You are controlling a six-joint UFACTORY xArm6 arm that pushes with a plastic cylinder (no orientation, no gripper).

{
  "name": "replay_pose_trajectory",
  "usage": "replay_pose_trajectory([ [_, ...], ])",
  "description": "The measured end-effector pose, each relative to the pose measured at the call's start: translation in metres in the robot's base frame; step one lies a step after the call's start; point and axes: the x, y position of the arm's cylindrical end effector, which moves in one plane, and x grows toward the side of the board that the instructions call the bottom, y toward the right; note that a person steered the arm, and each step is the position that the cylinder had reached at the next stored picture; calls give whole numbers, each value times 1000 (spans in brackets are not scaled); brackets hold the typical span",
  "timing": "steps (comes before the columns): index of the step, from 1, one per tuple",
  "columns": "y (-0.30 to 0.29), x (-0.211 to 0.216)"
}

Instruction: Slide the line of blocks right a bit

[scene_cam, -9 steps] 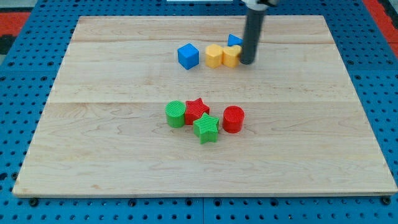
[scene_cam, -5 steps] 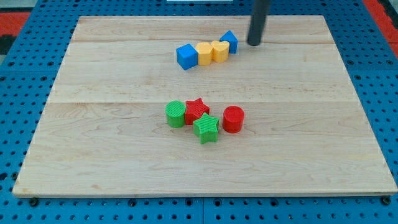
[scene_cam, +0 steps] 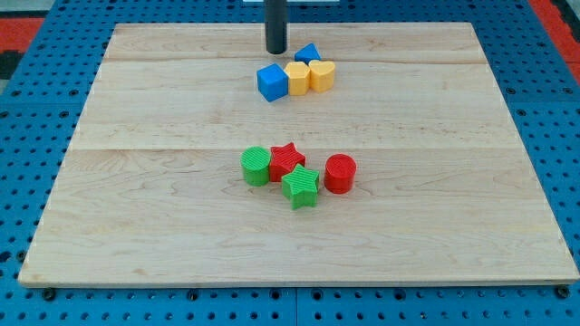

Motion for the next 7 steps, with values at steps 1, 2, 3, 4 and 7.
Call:
replay_pose_trajectory([
  [1, -65, -32],
  [2, -71, 11],
  [3, -61, 96],
  [4, -46, 123],
  [7, -8, 68],
])
